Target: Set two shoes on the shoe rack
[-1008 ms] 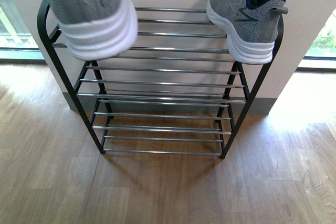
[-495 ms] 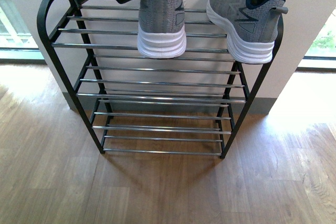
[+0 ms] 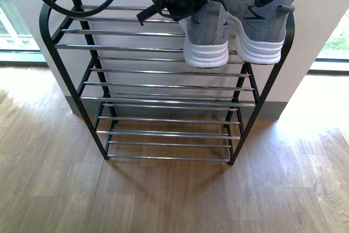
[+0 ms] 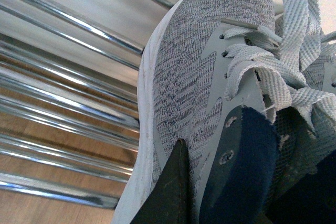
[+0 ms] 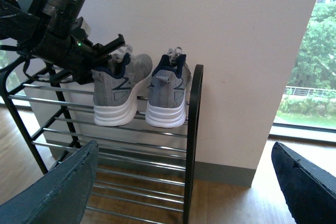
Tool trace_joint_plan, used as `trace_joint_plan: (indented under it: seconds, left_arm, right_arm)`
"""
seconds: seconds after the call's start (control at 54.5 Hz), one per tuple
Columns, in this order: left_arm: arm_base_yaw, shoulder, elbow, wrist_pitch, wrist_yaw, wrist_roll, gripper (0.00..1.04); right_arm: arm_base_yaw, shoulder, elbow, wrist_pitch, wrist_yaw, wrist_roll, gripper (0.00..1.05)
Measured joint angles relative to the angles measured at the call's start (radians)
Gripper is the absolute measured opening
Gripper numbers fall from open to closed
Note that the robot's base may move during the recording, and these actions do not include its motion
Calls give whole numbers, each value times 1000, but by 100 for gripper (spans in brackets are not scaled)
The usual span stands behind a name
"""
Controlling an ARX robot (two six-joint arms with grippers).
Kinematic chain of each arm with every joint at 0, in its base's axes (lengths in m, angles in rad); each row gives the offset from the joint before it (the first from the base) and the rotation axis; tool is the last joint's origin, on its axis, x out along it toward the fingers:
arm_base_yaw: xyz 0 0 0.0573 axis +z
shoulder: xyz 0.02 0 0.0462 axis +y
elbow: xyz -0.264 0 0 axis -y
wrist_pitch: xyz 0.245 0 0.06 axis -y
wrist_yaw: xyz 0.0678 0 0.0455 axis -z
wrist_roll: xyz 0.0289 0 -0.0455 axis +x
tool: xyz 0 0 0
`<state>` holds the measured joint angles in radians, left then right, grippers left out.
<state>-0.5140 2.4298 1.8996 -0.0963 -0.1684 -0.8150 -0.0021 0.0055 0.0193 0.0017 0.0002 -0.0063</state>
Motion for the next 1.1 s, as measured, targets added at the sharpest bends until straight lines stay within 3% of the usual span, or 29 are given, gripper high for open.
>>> trace_joint_plan:
  seconds: [0.275,0.422,0.587,0.752,0.917,1.1]
  left_arm:
    - [-3,109,167,-28,-14,-67,4]
    - [0,112,180,-4,-3,-97,39]
    - [8,65,94,24,44,-178,66]
    - [13,-129,-143,169,199,-252,96]
    - [34,-415,-371,172,198,-226,95]
    - [109,-675,-639,93,-15,61,95]
  right_arm:
    - [0,0,0,0,0,0,95]
    - [0,0,0,0,0,0,95]
    - [0,0,0,0,0,0,95]
    - [0,0,0,0,0,0,95]
    - [0,0,0,0,0,0,95]
    - [0,0,0,0,0,0,95]
